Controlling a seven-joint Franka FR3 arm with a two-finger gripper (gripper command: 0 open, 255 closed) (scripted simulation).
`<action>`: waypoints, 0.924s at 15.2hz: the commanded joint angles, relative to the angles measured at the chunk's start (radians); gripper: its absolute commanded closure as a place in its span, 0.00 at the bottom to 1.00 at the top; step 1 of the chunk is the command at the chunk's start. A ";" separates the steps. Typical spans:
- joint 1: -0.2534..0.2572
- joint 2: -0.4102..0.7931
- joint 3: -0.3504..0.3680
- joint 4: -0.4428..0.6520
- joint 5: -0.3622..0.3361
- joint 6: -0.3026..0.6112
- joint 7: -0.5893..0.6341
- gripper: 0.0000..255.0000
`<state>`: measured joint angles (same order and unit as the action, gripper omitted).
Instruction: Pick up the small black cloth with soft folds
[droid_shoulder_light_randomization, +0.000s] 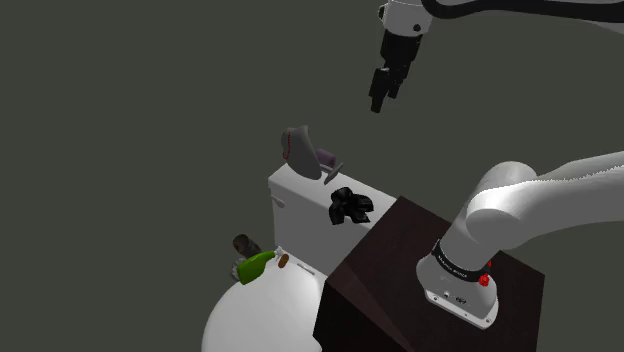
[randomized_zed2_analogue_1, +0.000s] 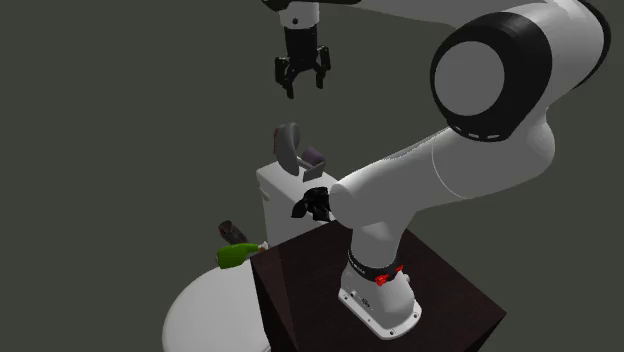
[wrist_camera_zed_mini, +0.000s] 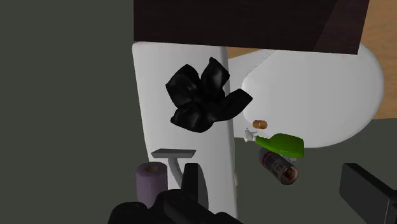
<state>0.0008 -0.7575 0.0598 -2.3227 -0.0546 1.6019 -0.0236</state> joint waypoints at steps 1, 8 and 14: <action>0.000 0.000 0.000 0.000 0.000 0.000 0.000 0.00; -0.049 0.050 -0.018 -0.188 0.019 0.192 0.095 0.00; -0.089 0.142 -0.032 -0.318 0.038 0.376 0.171 0.00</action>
<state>-0.0789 -0.6407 0.0334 -2.6210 -0.0178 1.9376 0.1380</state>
